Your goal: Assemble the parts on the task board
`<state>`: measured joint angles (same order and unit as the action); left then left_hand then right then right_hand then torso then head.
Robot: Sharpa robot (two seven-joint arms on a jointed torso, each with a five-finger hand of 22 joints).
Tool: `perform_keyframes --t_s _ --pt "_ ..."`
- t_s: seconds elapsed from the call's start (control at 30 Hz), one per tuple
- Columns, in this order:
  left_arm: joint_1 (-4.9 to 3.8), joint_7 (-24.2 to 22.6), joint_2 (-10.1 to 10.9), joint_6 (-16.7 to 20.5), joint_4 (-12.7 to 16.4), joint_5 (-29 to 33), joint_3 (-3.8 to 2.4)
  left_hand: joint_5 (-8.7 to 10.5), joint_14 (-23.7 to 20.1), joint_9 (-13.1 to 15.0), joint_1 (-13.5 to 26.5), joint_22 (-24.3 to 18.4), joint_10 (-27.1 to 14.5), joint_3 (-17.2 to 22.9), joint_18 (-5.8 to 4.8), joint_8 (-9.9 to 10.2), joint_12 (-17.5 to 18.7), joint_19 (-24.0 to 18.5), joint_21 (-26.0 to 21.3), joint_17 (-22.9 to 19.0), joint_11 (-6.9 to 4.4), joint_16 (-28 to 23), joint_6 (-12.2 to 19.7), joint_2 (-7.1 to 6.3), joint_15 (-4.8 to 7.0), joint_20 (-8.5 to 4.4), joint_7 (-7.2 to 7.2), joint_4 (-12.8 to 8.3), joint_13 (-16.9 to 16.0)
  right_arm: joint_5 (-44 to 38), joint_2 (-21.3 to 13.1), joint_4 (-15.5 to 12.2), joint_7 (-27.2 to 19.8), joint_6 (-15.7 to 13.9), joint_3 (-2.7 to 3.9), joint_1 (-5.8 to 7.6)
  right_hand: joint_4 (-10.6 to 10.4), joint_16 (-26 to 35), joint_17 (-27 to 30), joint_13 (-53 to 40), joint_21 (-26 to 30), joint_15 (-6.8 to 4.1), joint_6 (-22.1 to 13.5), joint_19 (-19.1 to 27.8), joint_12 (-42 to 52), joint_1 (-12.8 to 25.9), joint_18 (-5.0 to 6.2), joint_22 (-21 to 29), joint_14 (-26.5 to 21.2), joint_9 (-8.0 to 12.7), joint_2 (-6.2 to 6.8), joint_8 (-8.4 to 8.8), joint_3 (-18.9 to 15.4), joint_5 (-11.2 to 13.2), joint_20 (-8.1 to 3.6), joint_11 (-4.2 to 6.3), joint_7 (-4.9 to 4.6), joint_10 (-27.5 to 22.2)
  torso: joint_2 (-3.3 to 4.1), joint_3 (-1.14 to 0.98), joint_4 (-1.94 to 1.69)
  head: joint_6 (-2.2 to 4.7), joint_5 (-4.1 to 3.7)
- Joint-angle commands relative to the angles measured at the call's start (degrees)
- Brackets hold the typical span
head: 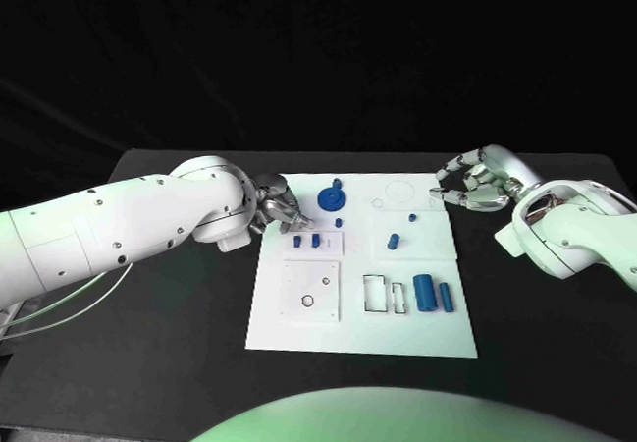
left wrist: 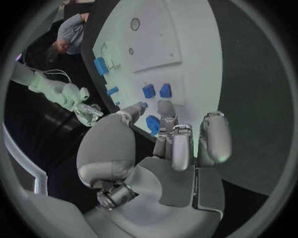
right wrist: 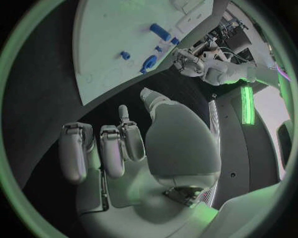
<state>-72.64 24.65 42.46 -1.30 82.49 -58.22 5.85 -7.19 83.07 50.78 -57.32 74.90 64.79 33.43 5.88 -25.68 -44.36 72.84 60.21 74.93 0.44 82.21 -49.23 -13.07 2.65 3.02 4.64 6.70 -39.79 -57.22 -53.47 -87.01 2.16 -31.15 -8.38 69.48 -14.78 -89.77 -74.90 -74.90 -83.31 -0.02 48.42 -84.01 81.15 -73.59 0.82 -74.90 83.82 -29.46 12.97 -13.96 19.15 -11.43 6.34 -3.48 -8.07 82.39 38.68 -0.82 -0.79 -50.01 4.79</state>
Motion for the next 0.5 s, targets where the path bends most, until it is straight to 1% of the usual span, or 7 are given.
perform_keyframes --t_s 0.03,0.07,0.1,0.2,0.33,0.4,0.5 --pt "0.03 -13.35 -0.08 10.41 0.81 -0.40 0.04 -1.62 -7.73 -1.36 -3.50 -0.24 -6.63 2.74 2.72 0.55 2.53 -10.63 -18.03 -7.22 1.98 -10.25 3.42 -0.75 -1.83 1.75 1.91 -1.69 2.19 -0.28 0.00 -0.01 -0.60 -0.05 0.00 -0.04 -0.31 -0.23 -15.10 -6.26 0.10 -0.36 -0.48 -2.47 -0.30 0.50 0.81 -12.15 6.18 -0.08 0.08 -0.21 0.19 -0.16 -0.58 -0.06 -0.07 -0.33 0.11 0.02 0.01 0.01 -0.29" --pt "0.11 -15.75 -0.15 12.04 0.89 -1.70 0.12 -1.05 -16.61 -2.28 -5.60 -3.42 -9.75 4.09 3.59 0.95 4.47 -15.78 -26.48 -16.96 3.02 -19.54 4.78 -1.00 -2.87 2.60 2.89 -2.75 3.81 -0.28 0.00 0.00 -0.66 -0.09 0.00 -0.04 -0.31 -0.23 -15.10 -6.17 0.22 -0.36 -0.49 -2.41 -0.38 0.51 0.84 -12.10 6.18 -0.09 0.04 -0.22 0.22 -0.19 -0.58 -0.06 -0.07 -0.40 0.11 0.02 -0.02 0.01 -0.38" --pt "0.22 -17.55 -0.24 13.38 0.91 -2.98 0.18 -1.12 -22.98 -3.59 -7.48 -5.50 -11.26 5.20 3.54 1.27 5.98 -17.56 -30.07 -22.95 3.97 -26.08 5.52 -1.25 -3.86 3.58 3.70 -3.66 5.74 -0.28 0.00 0.00 -0.71 -0.12 0.00 -0.04 -0.31 -0.23 -15.10 -6.13 0.26 -0.36 -0.50 -2.39 -0.43 0.50 0.85 -12.08 6.18 -0.09 0.04 -0.22 0.23 -0.20 -0.58 -0.06 -0.07 -0.44 0.08 0.01 -0.03 0.01 -0.43" --pt "0.64 -21.92 -0.57 16.30 0.80 -6.83 0.33 0.78 -24.33 -5.55 -9.60 -7.27 -12.16 6.42 3.83 1.85 7.36 -17.83 -32.80 -24.81 4.33 -27.72 5.78 -1.86 -4.21 4.34 4.01 -5.43 7.94 -0.26 0.00 0.01 -0.87 -0.20 0.00 -0.04 -0.24 -0.23 -15.10 -5.81 0.60 -0.36 -0.54 -2.21 -0.76 0.42 0.93 -11.93 6.18 -0.09 -0.01 -0.24 0.31 -0.27 -0.58 -0.05 -0.07 -0.73 0.04 -0.01 -0.02 0.01 -0.48" --pt "1.64 -26.43 -1.60 18.09 -0.05 -14.74 0.52 3.33 -23.55 -8.58 -10.97 -7.91 -13.86 6.31 4.20 3.75 9.51 -16.53 -34.01 -25.69 4.64 -26.84 7.14 -2.83 -4.38 4.74 2.69 -6.92 10.75 -0.20 0.05 0.04 -1.30 -0.30 0.00 -0.04 0.36 0.07 -14.45 -2.52 3.39 -0.43 -0.88 -0.81 -4.29 0.01 1.57 -10.77 5.98 -0.17 -0.13 -0.54 1.22 -0.50 -0.64 0.00 -0.05 -3.58 0.06 0.02 0.01 0.01 -0.62" --pt "2.13 -27.63 -2.27 18.35 -0.74 -18.36 0.62 3.94 -23.31 -10.98 -11.86 -7.74 -13.73 6.15 4.44 4.75 10.81 -15.59 -34.38 -26.10 4.45 -25.83 5.50 -2.75 -4.14 4.66 1.10 -7.76 12.98 -0.18 0.10 0.04 -1.61 -0.38 0.00 -0.04 0.75 0.45 -13.69 -1.46 4.51 -0.50 -0.89 -0.28 -5.42 -0.15 1.80 -10.31 5.75 -0.23 -0.12 -0.79 1.85 -0.58 -0.69 0.06 -0.01 -4.34 0.07 0.07 0.04 0.05 -0.73" --pt "2.76 -28.69 -3.28 18.33 -1.82 -22.78 0.76 4.04 -22.90 -12.95 -12.82 -7.21 -13.37 6.64 4.42 5.66 11.77 -14.84 -34.41 -26.47 4.41 -24.95 3.18 -2.68 -3.83 4.48 0.87 -8.73 14.80 -0.13 0.15 0.04 -2.00 -0.52 0.00 -0.04 1.39 1.61 -11.57 1.27 7.08 -0.66 -0.99 0.90 -8.33 -0.07 2.33 -9.23 5.09 -0.27 0.12 -1.14 3.00 -0.64 -0.83 0.19 0.08 -6.22 0.13 0.08 0.12 0.29 -0.78"
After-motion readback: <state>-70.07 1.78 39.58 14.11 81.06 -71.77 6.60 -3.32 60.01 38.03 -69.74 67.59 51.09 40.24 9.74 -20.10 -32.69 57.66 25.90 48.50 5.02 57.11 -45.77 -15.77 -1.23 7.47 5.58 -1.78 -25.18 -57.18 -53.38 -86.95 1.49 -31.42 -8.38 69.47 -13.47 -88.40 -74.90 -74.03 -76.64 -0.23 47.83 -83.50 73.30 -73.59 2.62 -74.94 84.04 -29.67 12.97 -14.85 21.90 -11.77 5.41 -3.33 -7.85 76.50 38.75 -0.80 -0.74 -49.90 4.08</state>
